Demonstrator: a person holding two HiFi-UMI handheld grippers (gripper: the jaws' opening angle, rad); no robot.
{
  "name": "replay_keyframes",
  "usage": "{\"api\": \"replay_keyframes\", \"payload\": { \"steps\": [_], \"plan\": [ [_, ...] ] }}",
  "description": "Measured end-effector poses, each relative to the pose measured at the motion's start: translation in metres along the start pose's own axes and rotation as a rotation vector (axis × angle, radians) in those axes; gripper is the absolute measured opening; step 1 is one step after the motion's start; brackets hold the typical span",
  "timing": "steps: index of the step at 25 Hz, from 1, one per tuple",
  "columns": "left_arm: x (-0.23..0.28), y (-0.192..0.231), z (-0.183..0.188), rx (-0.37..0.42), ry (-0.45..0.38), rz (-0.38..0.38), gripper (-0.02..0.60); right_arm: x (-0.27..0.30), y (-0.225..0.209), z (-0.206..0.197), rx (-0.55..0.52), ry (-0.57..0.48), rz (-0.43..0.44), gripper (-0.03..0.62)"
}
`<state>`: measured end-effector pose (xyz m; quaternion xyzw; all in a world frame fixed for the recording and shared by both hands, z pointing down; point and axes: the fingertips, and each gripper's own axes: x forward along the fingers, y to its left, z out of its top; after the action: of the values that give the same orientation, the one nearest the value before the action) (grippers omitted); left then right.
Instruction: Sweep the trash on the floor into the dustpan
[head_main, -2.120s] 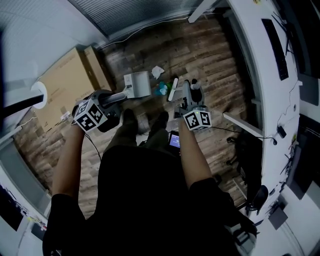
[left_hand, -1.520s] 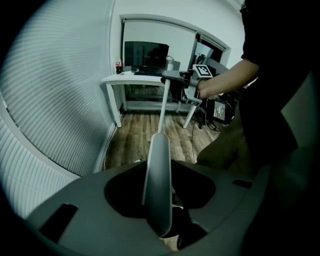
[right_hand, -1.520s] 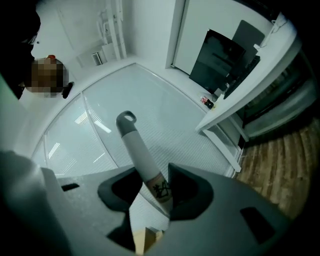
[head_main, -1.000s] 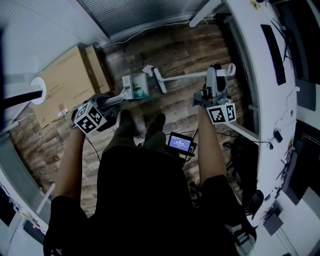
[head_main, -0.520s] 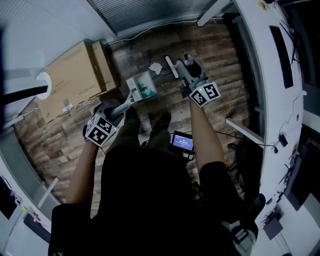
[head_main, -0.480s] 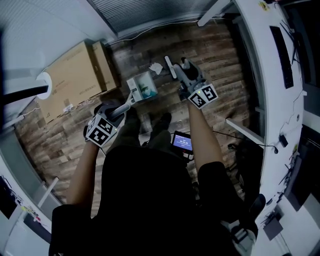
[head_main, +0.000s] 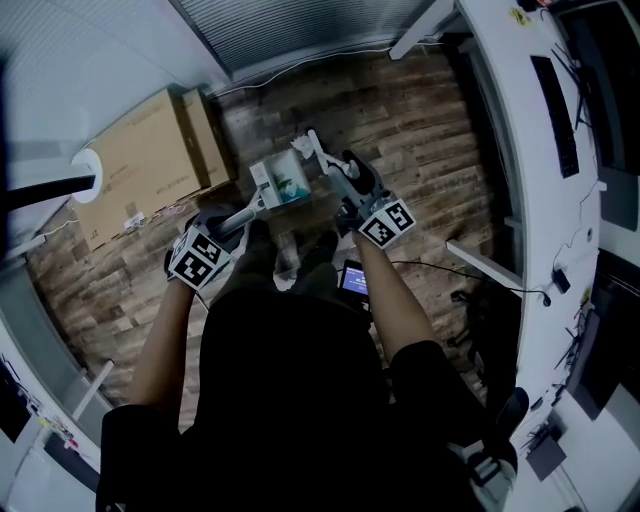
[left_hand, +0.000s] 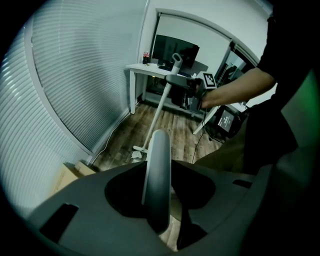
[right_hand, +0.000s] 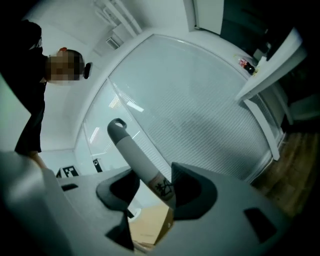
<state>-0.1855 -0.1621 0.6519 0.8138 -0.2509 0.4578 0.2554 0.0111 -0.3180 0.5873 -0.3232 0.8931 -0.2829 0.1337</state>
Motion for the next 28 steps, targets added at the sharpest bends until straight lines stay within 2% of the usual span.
{"api": "replay_keyframes", "payload": {
  "steps": [5, 7, 11, 15, 18, 20, 22, 25, 28],
  "plan": [
    [0.001, -0.002, 0.002, 0.001, 0.003, -0.001, 0.121, -0.022, -0.004, 0.011, 0.16, -0.076, -0.005, 0.183],
    [0.002, -0.001, 0.003, 0.006, -0.003, 0.002, 0.121, -0.03, -0.005, 0.017, 0.17, -0.089, -0.002, 0.181],
    [0.001, 0.001, 0.003, 0.017, 0.001, 0.018, 0.123, -0.058, -0.01, 0.05, 0.097, -0.163, -0.049, 0.172],
    [0.004, 0.002, -0.007, 0.033, 0.053, 0.039, 0.108, -0.077, 0.0, 0.091, 0.019, -0.206, -0.052, 0.17],
    [0.007, 0.001, -0.014, 0.014, 0.054, 0.042, 0.095, -0.087, 0.011, 0.116, -0.033, -0.229, -0.054, 0.17],
    [0.005, 0.004, -0.014, 0.014, 0.041, 0.061, 0.102, -0.091, 0.017, 0.127, -0.065, -0.228, -0.06, 0.17],
    [-0.002, 0.008, -0.011, 0.02, 0.017, 0.08, 0.139, -0.094, 0.021, 0.135, -0.095, -0.214, -0.067, 0.17],
    [-0.026, 0.011, 0.005, 0.041, -0.025, 0.104, 0.152, -0.104, 0.024, 0.151, -0.133, -0.196, -0.099, 0.167],
    [-0.058, 0.012, 0.027, 0.059, -0.108, 0.11, 0.152, -0.115, 0.03, 0.171, -0.163, -0.182, -0.136, 0.164]
  ]
}}
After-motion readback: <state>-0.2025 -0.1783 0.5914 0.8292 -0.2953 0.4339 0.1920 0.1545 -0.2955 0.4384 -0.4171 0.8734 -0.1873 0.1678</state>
